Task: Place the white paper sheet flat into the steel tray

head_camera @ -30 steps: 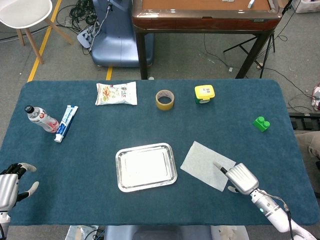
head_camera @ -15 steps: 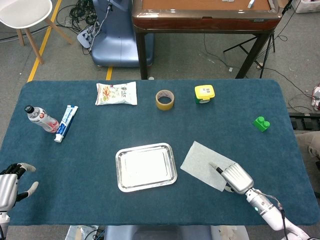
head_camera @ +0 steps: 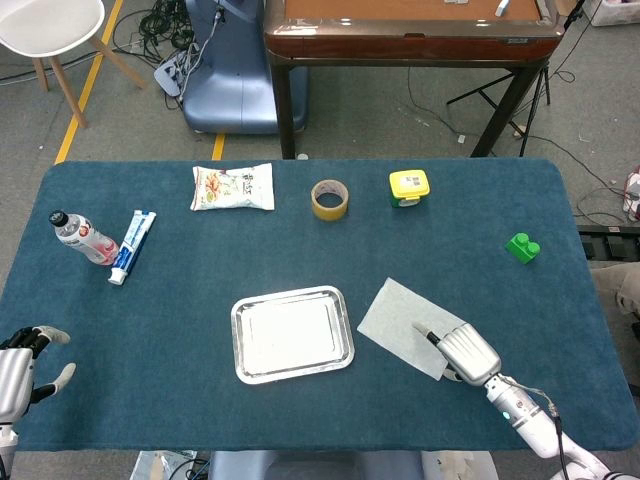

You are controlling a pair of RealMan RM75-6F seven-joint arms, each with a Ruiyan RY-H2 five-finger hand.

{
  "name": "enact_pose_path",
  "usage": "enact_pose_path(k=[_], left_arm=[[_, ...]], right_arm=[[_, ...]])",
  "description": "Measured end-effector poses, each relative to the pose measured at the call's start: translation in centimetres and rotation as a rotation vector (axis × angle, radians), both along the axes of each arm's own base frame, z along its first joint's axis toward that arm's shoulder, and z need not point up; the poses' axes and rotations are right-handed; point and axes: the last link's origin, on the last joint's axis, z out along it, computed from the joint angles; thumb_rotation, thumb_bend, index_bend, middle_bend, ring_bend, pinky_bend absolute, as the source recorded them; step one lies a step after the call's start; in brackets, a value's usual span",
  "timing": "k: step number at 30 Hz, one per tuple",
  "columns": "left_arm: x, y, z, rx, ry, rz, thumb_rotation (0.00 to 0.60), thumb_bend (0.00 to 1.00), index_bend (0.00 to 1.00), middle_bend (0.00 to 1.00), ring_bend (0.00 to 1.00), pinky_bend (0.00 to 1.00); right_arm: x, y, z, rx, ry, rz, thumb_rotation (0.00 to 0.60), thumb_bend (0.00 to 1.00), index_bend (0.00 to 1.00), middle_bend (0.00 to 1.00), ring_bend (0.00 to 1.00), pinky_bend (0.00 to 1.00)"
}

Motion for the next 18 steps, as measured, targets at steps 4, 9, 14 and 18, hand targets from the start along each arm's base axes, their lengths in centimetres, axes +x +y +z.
enact_pose_path(k=[4,9,14,18], left_arm=[[-0.01,0.00,-0.02,-0.001,-0.001,0.000,0.600,0.23,0.43,0.41,0.31,0.46],[-0.02,0.01,-0.05,-0.003,0.000,0.001,0.600,0.23,0.43,0.41,0.31,0.46],[-0.03,0.02,-0.07,-0.003,-0.001,0.001,0.600,0.23,0.43,0.41,0.31,0.46],[-0.02,0.02,-0.09,-0.004,0.000,0.001,0.600,0.23,0.43,0.41,0.31,0.46]], right_arm=[[0.07,-0.02,0.06,-0.002,-0.010,-0.002,0.600,0.23,0.32,1.00,1.00,1.00],[0.11,-0.06,0.09,-0.006,-0.022,-0.007,0.600,0.37,0.39,1.00,1.00,1.00],[0.06,-0.12,0.05,-0.009,-0.028,-0.015,0.600,0.45,0.41,1.00,1.00,1.00],[0.04,-0.21,0.03,-0.012,-0.032,-0.021,0.600,0.49,0.42,1.00,1.00,1.00]])
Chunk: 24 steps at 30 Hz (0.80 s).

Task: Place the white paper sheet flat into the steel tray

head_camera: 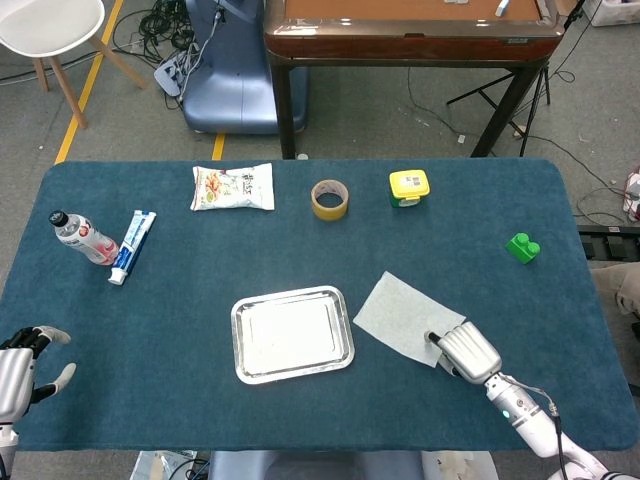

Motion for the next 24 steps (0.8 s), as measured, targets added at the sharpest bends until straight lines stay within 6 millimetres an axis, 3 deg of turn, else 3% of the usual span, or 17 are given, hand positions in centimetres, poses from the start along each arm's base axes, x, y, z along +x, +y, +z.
enact_pose_path(k=[10,24], left_arm=[[0.0,0.0,0.0,0.000,-0.001,0.000,0.600,0.23,0.43,0.41,0.31,0.46],[0.0,0.0,0.0,-0.003,0.000,0.001,0.600,0.23,0.43,0.41,0.31,0.46]], right_arm=[[0.1,-0.1,0.3,-0.037,-0.026,-0.020,0.600,0.59,0.50,1.00,1.00,1.00],[0.8,-0.4,1.2,-0.181,-0.113,-0.088,0.600,0.59,0.56,1.00,1.00,1.00]])
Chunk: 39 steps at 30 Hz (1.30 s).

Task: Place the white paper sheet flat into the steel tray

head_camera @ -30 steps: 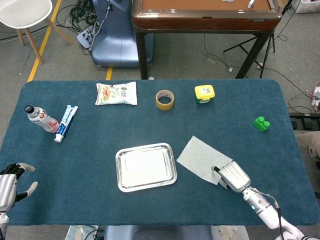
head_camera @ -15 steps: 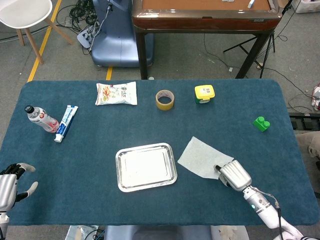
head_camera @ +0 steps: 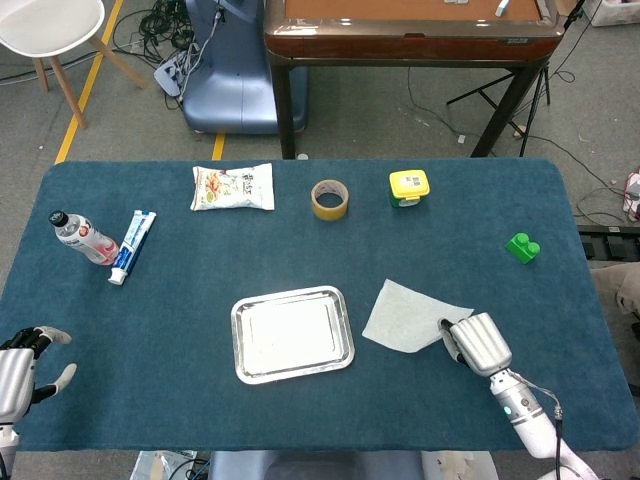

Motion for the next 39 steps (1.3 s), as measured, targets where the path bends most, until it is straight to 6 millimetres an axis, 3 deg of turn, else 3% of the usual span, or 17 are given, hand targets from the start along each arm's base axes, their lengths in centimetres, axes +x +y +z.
enact_pose_path(k=[22,39], left_arm=[[0.0,0.0,0.0,-0.001,0.000,0.000,0.600,0.23,0.43,0.41,0.31,0.46],[0.0,-0.1,0.3,0.006,-0.005,-0.004,0.600,0.23,0.43,0.41,0.31,0.46]], right_arm=[[1.4,-1.1,1.2,-0.210,-0.243,-0.121,0.600,0.68,0.58,1.00,1.00,1.00],[5.3,-2.9,0.3,-0.249,-0.389,-0.082,0.600,0.69,0.59,1.00,1.00,1.00]])
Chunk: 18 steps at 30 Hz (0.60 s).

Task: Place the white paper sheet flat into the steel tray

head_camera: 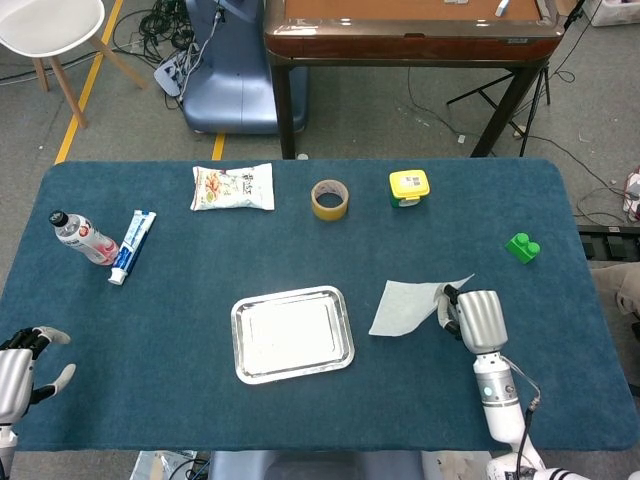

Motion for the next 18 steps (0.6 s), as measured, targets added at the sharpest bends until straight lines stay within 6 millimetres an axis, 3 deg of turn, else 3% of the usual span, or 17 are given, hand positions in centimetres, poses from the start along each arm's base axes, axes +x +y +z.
enact_pose_path(k=[18], left_arm=[[0.0,0.0,0.1,-0.002,-0.004,-0.001,0.600,0.23,0.43,0.41,0.31,0.46]], right_arm=[[4.6,-2.1,0.8,-0.104,-0.154,0.056,0.600,0.71,0.60,1.00,1.00,1.00]])
